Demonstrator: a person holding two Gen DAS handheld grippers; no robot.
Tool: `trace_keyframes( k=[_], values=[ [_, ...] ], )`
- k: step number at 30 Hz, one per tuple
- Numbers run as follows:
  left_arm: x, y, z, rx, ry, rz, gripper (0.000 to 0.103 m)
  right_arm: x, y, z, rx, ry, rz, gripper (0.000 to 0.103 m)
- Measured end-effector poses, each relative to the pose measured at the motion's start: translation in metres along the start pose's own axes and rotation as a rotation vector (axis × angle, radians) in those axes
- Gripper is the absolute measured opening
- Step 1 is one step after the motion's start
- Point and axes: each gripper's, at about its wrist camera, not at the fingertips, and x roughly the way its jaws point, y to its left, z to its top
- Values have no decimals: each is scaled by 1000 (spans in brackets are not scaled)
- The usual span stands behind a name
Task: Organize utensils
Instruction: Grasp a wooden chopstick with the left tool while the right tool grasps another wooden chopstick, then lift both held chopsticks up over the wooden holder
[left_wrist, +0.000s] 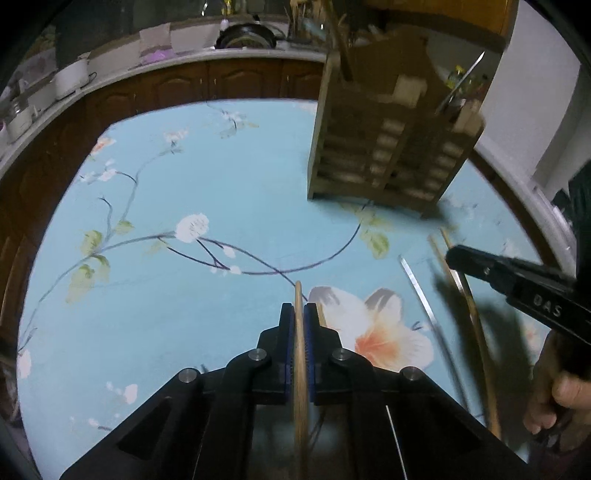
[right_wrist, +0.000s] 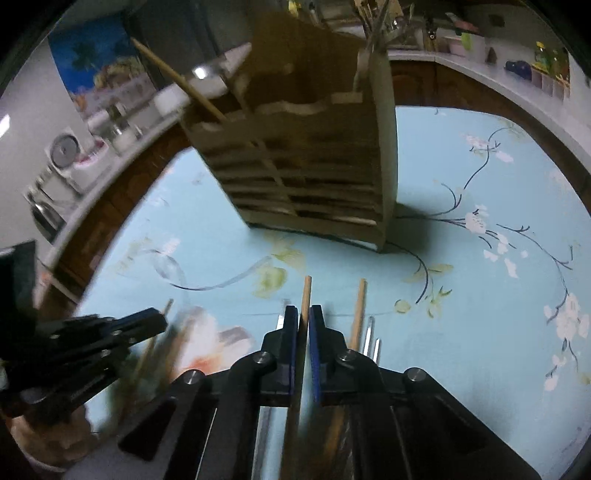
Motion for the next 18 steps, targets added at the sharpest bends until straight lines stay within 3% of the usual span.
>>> trace_keyframes(
  k=[5, 18],
  values=[
    [-42, 2, -3, -26, -77, -45, 3, -46, 10, -7, -5, -78, 45, 5],
    [-167, 0, -41, -31, -277, -140, 3, -120, 32, -9, -15, -235, 87, 5]
  ],
)
